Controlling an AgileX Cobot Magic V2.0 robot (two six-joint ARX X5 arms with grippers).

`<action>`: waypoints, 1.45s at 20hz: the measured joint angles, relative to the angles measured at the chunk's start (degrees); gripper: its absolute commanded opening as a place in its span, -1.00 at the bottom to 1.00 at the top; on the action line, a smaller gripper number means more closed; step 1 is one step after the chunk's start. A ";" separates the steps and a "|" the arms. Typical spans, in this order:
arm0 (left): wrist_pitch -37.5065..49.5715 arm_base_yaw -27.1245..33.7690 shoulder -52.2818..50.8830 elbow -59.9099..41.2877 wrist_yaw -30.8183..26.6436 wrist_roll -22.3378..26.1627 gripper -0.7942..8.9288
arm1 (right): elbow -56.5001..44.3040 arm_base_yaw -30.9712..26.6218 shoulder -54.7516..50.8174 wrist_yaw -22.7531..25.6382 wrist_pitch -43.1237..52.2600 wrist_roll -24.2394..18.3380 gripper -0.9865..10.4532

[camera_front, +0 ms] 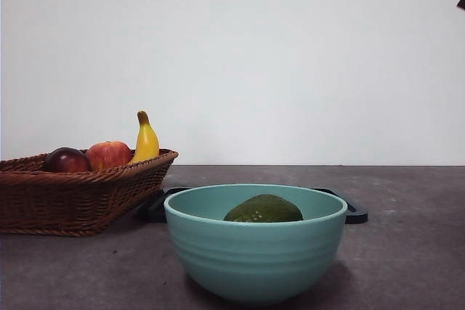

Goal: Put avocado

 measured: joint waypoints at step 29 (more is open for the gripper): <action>-9.29 2.27 -16.79 -14.97 14.93 0.35 -0.20 | 0.09 20.68 38.95 18.95 22.43 0.57 -0.39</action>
